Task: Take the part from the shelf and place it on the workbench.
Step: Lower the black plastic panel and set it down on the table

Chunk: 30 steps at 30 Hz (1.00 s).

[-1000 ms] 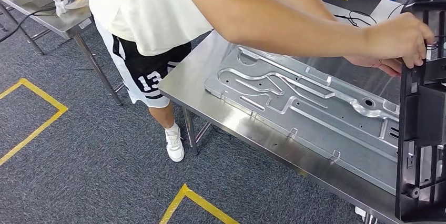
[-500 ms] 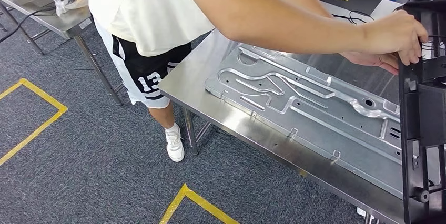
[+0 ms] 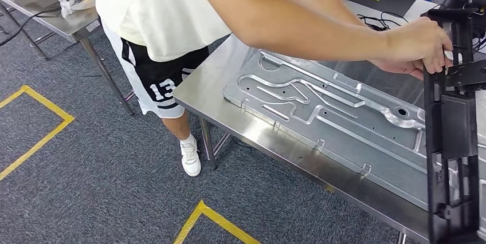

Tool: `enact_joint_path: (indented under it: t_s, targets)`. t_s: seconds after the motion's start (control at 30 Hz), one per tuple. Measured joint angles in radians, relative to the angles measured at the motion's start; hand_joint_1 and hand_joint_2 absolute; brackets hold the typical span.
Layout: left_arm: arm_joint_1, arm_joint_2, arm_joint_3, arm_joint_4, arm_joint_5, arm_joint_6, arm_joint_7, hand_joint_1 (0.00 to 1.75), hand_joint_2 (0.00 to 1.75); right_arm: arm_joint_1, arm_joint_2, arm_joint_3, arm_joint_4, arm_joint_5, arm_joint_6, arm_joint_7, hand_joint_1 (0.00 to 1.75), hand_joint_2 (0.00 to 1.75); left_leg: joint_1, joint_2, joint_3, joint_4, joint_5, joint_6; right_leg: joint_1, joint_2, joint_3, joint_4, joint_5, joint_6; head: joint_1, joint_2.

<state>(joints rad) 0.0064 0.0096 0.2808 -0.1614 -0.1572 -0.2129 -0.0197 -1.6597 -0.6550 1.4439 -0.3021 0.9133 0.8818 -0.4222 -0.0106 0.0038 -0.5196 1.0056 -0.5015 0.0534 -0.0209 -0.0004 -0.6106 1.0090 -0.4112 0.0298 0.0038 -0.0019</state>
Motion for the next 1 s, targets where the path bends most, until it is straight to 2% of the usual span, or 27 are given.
enact_joint_path:
  t_s: [1.0]
  targets:
    - [-0.001,0.000,0.000,0.000,-0.004,-0.003,-0.007,0.00,0.00,-0.003,-0.014,0.042,0.000,-0.043,-0.008,0.013,0.00,0.00,0.000,0.001,0.001,0.000,0.000,0.000,0.000,0.001,0.000,0.000,0.000,0.000,0.000,0.000]
